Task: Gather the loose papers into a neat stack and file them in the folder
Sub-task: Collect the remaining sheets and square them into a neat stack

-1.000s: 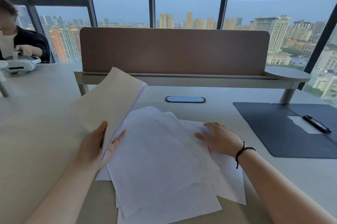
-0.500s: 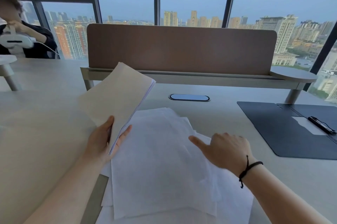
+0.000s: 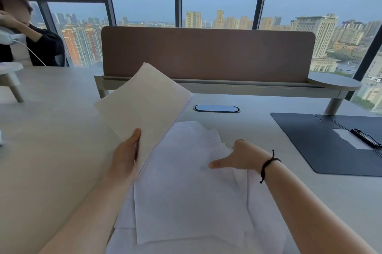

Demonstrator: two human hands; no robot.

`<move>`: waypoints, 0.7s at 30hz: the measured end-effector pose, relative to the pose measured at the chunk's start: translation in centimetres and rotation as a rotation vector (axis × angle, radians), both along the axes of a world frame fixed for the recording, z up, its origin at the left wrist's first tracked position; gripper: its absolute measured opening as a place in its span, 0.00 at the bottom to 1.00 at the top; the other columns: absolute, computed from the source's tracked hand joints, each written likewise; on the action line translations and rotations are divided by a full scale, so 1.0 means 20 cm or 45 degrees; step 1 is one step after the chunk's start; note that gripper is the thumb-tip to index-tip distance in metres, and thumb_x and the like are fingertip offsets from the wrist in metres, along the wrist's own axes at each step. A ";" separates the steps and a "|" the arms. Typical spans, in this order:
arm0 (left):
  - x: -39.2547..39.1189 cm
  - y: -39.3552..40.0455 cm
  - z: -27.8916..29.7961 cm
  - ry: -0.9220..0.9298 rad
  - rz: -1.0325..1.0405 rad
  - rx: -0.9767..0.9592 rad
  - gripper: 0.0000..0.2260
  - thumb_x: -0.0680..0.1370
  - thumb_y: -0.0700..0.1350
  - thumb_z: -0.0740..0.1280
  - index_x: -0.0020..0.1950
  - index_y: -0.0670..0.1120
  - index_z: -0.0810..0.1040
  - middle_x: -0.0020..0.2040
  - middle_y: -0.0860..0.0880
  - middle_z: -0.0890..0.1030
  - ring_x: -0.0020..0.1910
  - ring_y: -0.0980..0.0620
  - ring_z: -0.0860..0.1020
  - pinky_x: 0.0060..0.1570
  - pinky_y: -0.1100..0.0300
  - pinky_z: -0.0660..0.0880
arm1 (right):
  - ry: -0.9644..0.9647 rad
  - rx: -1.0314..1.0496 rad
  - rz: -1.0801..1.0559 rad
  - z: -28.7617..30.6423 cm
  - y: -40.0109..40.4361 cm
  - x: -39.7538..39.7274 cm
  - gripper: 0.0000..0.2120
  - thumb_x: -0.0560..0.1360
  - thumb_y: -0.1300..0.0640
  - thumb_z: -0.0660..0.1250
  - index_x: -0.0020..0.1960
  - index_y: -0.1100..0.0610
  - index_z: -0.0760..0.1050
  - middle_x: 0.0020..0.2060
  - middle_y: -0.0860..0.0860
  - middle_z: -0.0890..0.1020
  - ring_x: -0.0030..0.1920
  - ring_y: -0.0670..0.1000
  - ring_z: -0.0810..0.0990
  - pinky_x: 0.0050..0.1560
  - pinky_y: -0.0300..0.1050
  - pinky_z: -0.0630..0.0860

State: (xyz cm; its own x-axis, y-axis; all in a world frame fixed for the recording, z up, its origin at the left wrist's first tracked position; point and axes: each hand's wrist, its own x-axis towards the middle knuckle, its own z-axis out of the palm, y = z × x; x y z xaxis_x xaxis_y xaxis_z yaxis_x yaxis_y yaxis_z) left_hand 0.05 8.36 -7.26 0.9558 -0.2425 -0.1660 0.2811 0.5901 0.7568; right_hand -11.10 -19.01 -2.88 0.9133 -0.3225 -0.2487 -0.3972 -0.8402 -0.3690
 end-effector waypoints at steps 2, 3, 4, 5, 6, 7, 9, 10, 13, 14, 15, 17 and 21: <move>0.00 0.01 -0.01 0.002 0.001 0.076 0.18 0.79 0.50 0.67 0.65 0.43 0.79 0.61 0.45 0.84 0.61 0.46 0.81 0.67 0.49 0.72 | 0.009 0.143 -0.014 0.00 -0.03 0.01 0.30 0.65 0.33 0.76 0.33 0.54 0.64 0.29 0.48 0.67 0.28 0.49 0.65 0.30 0.44 0.58; 0.01 0.02 -0.01 0.000 -0.002 0.123 0.20 0.77 0.52 0.69 0.65 0.43 0.79 0.61 0.45 0.83 0.61 0.46 0.81 0.66 0.49 0.73 | 0.008 0.241 -0.026 -0.01 -0.05 0.01 0.29 0.67 0.35 0.76 0.31 0.54 0.63 0.28 0.49 0.66 0.28 0.50 0.63 0.31 0.45 0.57; 0.01 0.02 -0.02 0.004 -0.013 0.161 0.22 0.75 0.53 0.71 0.64 0.43 0.79 0.61 0.44 0.83 0.60 0.46 0.81 0.66 0.49 0.73 | 0.008 0.377 -0.036 -0.01 -0.08 0.01 0.27 0.70 0.38 0.76 0.31 0.54 0.64 0.27 0.50 0.67 0.28 0.51 0.64 0.32 0.46 0.59; 0.01 0.03 -0.02 0.011 -0.034 0.181 0.23 0.73 0.54 0.73 0.64 0.43 0.80 0.62 0.44 0.83 0.60 0.45 0.82 0.67 0.49 0.73 | 0.007 0.561 -0.051 -0.02 -0.11 0.01 0.22 0.72 0.43 0.75 0.32 0.55 0.71 0.28 0.52 0.73 0.29 0.53 0.70 0.34 0.47 0.67; 0.02 0.03 -0.02 0.019 -0.057 0.182 0.24 0.73 0.53 0.74 0.65 0.43 0.80 0.62 0.44 0.83 0.61 0.45 0.82 0.67 0.49 0.72 | 0.027 0.759 -0.057 -0.01 -0.13 0.00 0.15 0.75 0.49 0.74 0.37 0.59 0.79 0.33 0.56 0.81 0.33 0.55 0.77 0.39 0.49 0.75; 0.02 0.02 -0.02 0.009 -0.079 0.212 0.23 0.74 0.53 0.73 0.65 0.42 0.80 0.62 0.44 0.83 0.61 0.45 0.82 0.67 0.49 0.73 | 0.069 0.899 -0.045 -0.01 -0.16 -0.01 0.11 0.77 0.54 0.73 0.44 0.62 0.84 0.41 0.59 0.87 0.38 0.57 0.83 0.46 0.52 0.80; 0.00 0.01 -0.02 -0.041 -0.138 0.318 0.21 0.76 0.53 0.72 0.64 0.42 0.81 0.61 0.44 0.84 0.60 0.44 0.82 0.65 0.48 0.74 | 0.154 0.987 0.006 -0.01 -0.18 -0.01 0.10 0.77 0.58 0.72 0.53 0.64 0.85 0.51 0.61 0.88 0.46 0.58 0.86 0.52 0.51 0.83; -0.02 -0.01 -0.02 -0.069 -0.174 0.362 0.21 0.75 0.52 0.72 0.64 0.43 0.81 0.60 0.44 0.85 0.59 0.43 0.83 0.64 0.48 0.75 | 0.188 0.988 0.033 -0.02 -0.19 0.00 0.11 0.76 0.58 0.73 0.55 0.64 0.85 0.52 0.61 0.87 0.47 0.58 0.86 0.52 0.51 0.83; -0.06 -0.04 -0.01 -0.183 -0.214 0.480 0.15 0.76 0.48 0.71 0.60 0.43 0.83 0.56 0.44 0.86 0.55 0.43 0.85 0.58 0.49 0.78 | 0.156 0.995 0.048 -0.03 -0.16 0.05 0.22 0.65 0.56 0.80 0.56 0.65 0.84 0.51 0.61 0.87 0.46 0.57 0.86 0.46 0.48 0.83; -0.08 -0.05 0.01 -0.222 -0.213 0.515 0.12 0.76 0.47 0.72 0.57 0.43 0.84 0.54 0.43 0.87 0.53 0.43 0.85 0.55 0.49 0.80 | 0.119 0.979 0.050 -0.03 -0.14 0.07 0.23 0.63 0.56 0.80 0.54 0.65 0.84 0.50 0.61 0.88 0.44 0.56 0.86 0.43 0.47 0.82; -0.08 -0.06 0.02 -0.259 -0.208 0.536 0.11 0.75 0.47 0.73 0.53 0.43 0.86 0.53 0.43 0.87 0.51 0.43 0.86 0.52 0.50 0.81 | 0.075 0.947 0.046 -0.04 -0.13 0.08 0.18 0.65 0.57 0.79 0.51 0.64 0.85 0.46 0.60 0.88 0.40 0.55 0.86 0.39 0.45 0.82; -0.10 -0.05 0.04 -0.317 -0.180 0.546 0.11 0.70 0.48 0.75 0.49 0.44 0.88 0.50 0.41 0.87 0.46 0.44 0.86 0.46 0.52 0.82 | 0.023 0.877 0.060 -0.06 -0.11 0.08 0.04 0.70 0.62 0.75 0.44 0.61 0.85 0.40 0.57 0.86 0.33 0.52 0.84 0.32 0.41 0.79; -0.07 0.02 0.07 -0.370 -0.052 0.657 0.18 0.65 0.51 0.78 0.49 0.41 0.87 0.48 0.41 0.87 0.45 0.43 0.86 0.47 0.51 0.82 | -0.165 0.889 -0.006 -0.13 -0.15 0.05 0.05 0.72 0.66 0.75 0.48 0.63 0.85 0.44 0.58 0.88 0.39 0.56 0.86 0.39 0.45 0.81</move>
State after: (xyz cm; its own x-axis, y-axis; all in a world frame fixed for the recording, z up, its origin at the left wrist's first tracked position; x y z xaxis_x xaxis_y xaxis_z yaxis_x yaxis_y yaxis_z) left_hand -1.44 8.75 -5.91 0.9714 -0.2376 -0.0051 0.0343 0.1188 0.9923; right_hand -10.11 -22.05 -5.55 0.9485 -0.1310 -0.2884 -0.3168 -0.3886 -0.8652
